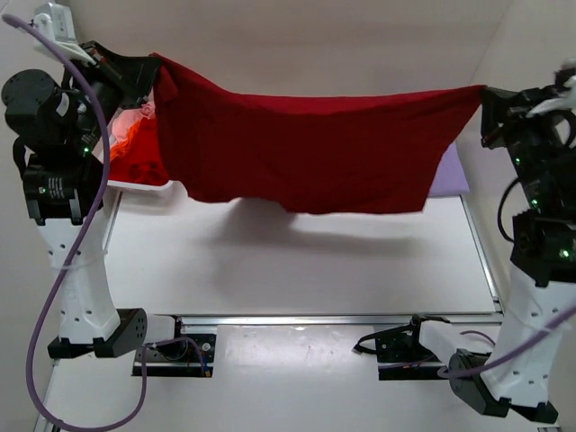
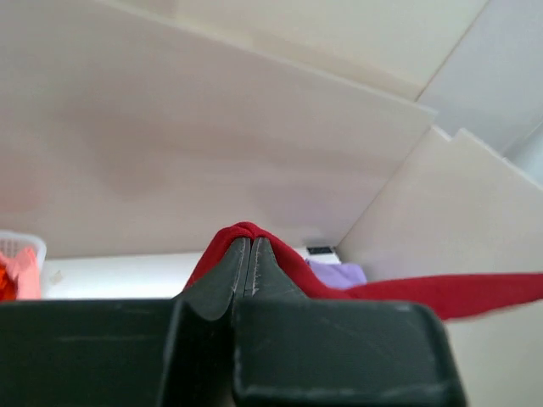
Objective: Fold and stack the t-shirts
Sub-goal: Flatten out the tshirt
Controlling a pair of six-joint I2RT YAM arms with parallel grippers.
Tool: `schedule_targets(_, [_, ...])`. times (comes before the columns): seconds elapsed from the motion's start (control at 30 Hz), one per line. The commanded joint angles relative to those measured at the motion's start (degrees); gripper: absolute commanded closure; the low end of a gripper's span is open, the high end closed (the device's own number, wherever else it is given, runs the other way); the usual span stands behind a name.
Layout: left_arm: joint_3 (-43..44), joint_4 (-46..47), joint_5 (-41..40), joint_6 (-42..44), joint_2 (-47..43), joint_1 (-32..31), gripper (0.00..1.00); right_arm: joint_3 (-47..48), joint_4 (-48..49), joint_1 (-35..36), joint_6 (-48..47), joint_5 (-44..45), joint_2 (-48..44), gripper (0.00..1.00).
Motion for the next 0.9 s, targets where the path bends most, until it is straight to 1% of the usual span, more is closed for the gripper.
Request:
schedule_targets(0.0, [0.8,2.3,-0.3,-1.1,-0.6,0.3,1.0,2.4,0.6,1.0,-0.1,0.9,1.5,1.0])
schedule_targets(0.13, [-0.7,3.1,0.5,-1.2,2.4,0.0,1.0,0.5,1.4,0.6,0.0,-1.2,4.8,1.0])
schedule_targets(0.23, [-3.2,3.3,0.8,-0.6,5.8,0.1,1.0,-4.0,5.1,0.7,2.9,-3.6,7.7,1.0])
schedule_targets(0.3, [-5.1,3.1,0.7,-0.1,8.3,0.1,1.0,-6.4,6.9,1.6,2.4,-3.3,9.9,1.0])
schedule_targets(0.33, [-7.3,3.7,0.2,0.3,9.0,-1.9,1.0,-7.4,7.5,2.4,2.3,-2.9,12.1,1.0])
schedule_targets(0.43, [-12.8,6.6,-0.2,0.5,12.0,-1.8,1.0,-9.3,9.1,4.7,1.6,-2.0,17.6,1.0])
schedule_targets(0.5, [-16.7,8.2,-0.5,0.6,14.8,-2.1,1.0,-9.6,10.2,6.0,1.5,-1.3,23.1,0.99])
schedule_targets(0.57, [-17.2,9.1,-0.5,1.1,17.6,-2.3,1.0,-8.5,10.8,6.6,0.9,-1.0,26.6,1.0])
schedule_targets(0.63, [-14.5,8.2,-1.4,2.0,21.7,-2.6,1.0,-5.5,10.3,6.6,0.8,-0.2,31.4,0.99])
schedule_targets(0.67, [-9.5,7.1,-0.7,2.1,25.5,-2.8,1.0,-1.8,9.8,8.0,0.9,-0.3,34.5,1.0])
schedule_targets(0.7, [-6.2,5.8,-0.5,2.2,29.8,-2.6,1.0,3.0,8.1,7.6,0.7,-0.5,38.3,1.0])
schedule_targets(0.73, [1.8,2.8,0.0,1.7,34.2,-2.4,1.0,9.7,5.5,8.0,-0.5,0.2,40.1,1.0])
schedule_targets(0.77, [11.1,-0.2,0.6,1.1,36.5,-2.2,1.0,13.5,4.2,8.1,-1.1,0.3,43.4,1.0])
schedule_targets(0.8, [19.7,-2.6,1.6,0.0,40.0,-1.9,1.0,21.4,1.2,8.4,-1.7,1.0,46.4,1.0])
schedule_targets(0.83, [23.0,-3.1,2.0,-1.3,42.0,-1.8,1.0,28.5,-1.3,9.1,-1.7,1.5,48.7,1.0])
schedule_targets(0.87, [26.1,-2.6,1.8,-2.3,42.1,-1.2,1.0,31.6,-2.2,9.6,-2.3,1.7,49.6,1.0])
